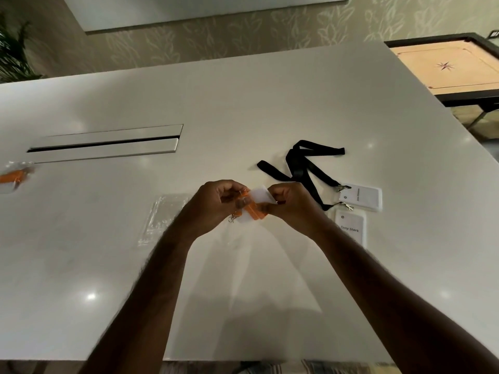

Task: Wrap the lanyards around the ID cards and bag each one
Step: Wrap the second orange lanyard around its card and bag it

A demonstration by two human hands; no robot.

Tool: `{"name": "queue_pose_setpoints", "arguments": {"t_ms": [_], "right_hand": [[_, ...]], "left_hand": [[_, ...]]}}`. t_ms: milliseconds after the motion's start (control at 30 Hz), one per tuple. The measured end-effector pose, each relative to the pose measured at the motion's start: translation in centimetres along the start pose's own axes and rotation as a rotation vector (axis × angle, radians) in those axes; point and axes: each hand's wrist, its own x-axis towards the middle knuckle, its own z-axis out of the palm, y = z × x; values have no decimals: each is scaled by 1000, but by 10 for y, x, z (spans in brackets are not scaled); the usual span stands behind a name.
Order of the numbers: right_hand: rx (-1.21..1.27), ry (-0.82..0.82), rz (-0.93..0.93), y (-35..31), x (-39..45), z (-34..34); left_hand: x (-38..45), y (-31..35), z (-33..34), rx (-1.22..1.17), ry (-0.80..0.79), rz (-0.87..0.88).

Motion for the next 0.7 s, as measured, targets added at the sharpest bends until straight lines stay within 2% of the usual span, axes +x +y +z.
{"name": "queue_pose_setpoints", "arguments": {"t_ms": [267, 433, 700], "right_hand": [[-93, -55, 40, -5, 3, -5], [-101, -113, 64, -1, 4, -4], [78, -94, 117, 3, 6, -1]], "left_hand": [[-4, 3, 8, -119, 45, -24], [-3, -2, 12, -38, 36, -42], [-6, -2, 9, 93, 18, -55]]}}
